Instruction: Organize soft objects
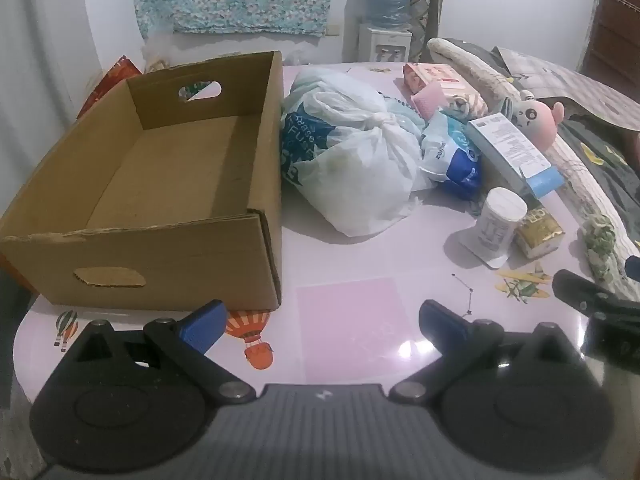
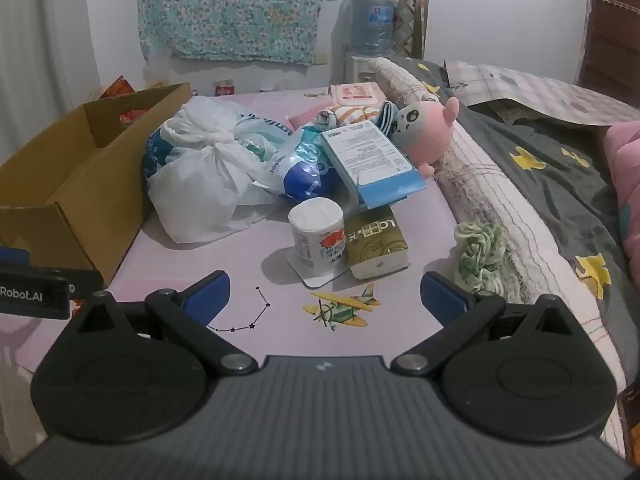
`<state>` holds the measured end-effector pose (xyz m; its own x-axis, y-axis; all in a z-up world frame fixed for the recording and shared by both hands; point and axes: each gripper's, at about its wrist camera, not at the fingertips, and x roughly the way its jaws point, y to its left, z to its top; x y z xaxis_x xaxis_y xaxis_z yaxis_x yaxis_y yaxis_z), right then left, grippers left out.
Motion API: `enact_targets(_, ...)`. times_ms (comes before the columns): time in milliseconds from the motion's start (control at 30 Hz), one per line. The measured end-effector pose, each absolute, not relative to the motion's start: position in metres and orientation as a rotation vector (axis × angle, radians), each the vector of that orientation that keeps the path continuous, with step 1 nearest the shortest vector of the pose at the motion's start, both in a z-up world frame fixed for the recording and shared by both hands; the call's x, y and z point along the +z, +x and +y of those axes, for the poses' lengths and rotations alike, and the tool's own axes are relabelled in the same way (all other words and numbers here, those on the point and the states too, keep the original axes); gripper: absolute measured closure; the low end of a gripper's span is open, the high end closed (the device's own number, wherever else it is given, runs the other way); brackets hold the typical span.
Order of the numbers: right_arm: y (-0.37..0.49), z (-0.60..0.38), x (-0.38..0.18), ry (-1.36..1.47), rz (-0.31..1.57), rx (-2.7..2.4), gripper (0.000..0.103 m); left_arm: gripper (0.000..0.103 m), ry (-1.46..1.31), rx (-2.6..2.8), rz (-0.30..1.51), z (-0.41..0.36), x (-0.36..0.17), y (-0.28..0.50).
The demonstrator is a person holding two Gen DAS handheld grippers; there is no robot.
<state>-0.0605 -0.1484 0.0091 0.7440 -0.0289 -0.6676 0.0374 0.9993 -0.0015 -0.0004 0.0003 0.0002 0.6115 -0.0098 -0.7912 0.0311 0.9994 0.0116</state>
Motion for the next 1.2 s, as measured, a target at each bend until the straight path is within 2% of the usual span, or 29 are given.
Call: enact_targets(1200,-0.051,-0.143,0.012,-0.016,0.745,-0.037,0.001,0.0,0.027,-0.052,0.918,-0.001,0.0,0.004)
